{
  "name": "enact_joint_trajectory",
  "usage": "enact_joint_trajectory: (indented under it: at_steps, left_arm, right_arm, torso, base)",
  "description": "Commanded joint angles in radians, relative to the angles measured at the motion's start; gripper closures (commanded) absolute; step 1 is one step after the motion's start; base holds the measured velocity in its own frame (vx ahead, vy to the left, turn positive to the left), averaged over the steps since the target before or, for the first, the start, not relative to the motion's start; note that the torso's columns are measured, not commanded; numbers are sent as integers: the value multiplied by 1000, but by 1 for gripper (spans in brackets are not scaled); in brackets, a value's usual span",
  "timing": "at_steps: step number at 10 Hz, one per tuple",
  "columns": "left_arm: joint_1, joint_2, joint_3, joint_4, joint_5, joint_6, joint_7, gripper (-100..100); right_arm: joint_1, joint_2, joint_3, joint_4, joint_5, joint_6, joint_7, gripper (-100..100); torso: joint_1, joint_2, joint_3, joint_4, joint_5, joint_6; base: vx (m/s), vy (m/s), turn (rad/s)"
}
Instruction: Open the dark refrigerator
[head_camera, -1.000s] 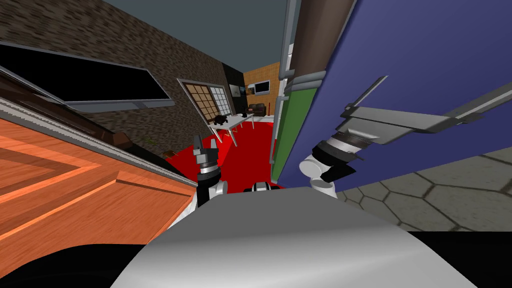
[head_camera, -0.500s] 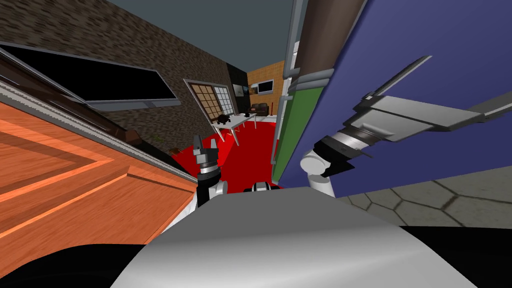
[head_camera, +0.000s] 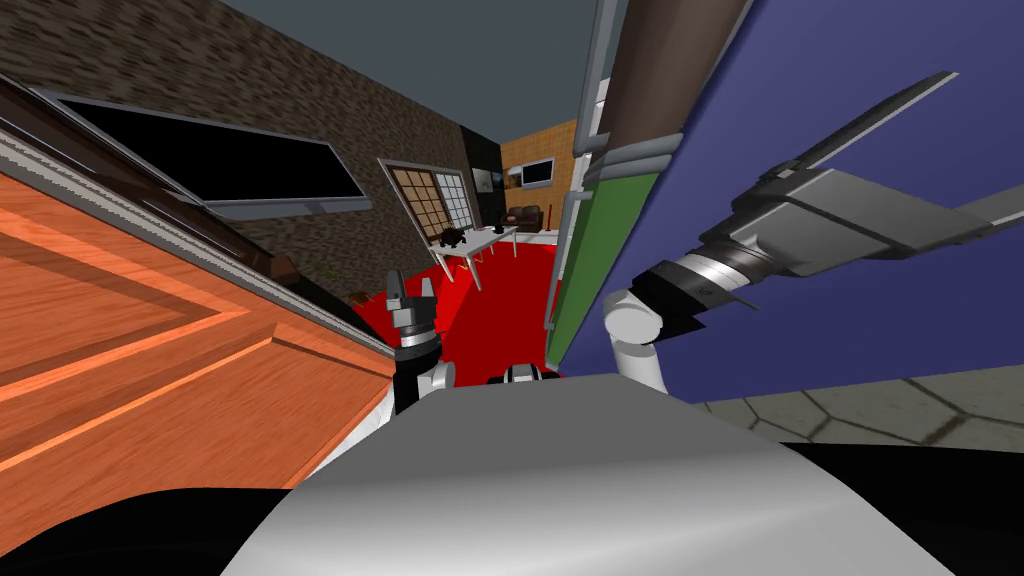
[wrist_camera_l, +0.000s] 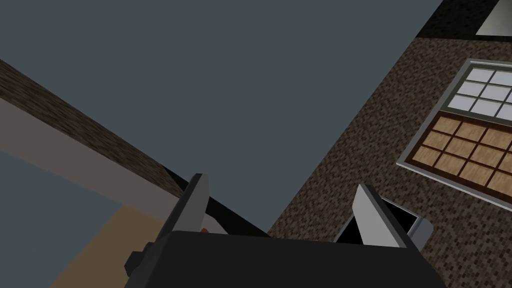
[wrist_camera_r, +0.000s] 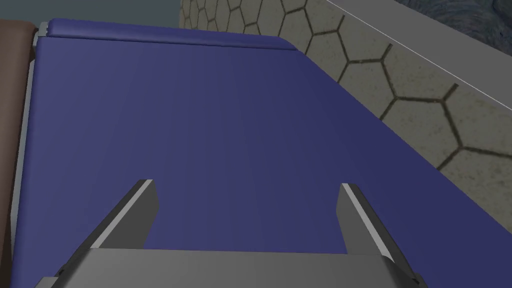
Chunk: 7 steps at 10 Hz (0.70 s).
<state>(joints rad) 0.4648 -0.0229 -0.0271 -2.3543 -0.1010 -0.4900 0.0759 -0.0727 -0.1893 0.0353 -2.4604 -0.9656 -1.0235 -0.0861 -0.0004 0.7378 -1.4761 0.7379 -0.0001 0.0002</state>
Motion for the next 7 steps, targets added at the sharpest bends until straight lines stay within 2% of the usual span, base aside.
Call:
enact_joint_trajectory:
  at_steps: [1,2,3,4,5,6,7]
  left_arm:
    - [0,0,0,0,0,0,0,0]
    - [0,0,0,0,0,0,0,0]
    - [0,0,0,0,0,0,0,0]
    - [0,0,0,0,0,0,0,0]
    - [0,0,0,0,0,0,0,0]
    - [0,0,0,0,0,0,0,0]
    - [0,0,0,0,0,0,0,0]
  right_arm:
    - [-52,-4,5,-8,-82,-37,4,-100]
    - [-52,-4,5,-8,-94,-37,4,-100]
    - [-98,-7,8,-13,-135,-69,9,-100]
    - [-98,-7,8,-13,-162,-69,9,-100]
    - [-141,-9,11,-16,-192,-99,14,-100]
    - [-144,-9,11,-16,-222,-99,14,-100]
    - [-185,-11,13,-19,-255,-127,19,-100]
  torso:
    - [1,0,0,0,0,0]
    - [1,0,0,0,0,0]
    - [1,1,0,0,0,0]
    - [1,0,0,0,0,-1]
    - [0,0,0,0,0,0]
    - [0,0,0,0,0,0]
    - [0,0,0,0,0,0]
  base:
    - [6,-13,83]
    - [3,-4,-12]
    - [5,-8,136]
    - [4,-13,80]
    - [0,-15,131]
    - [2,-16,71]
    - [4,-17,128]
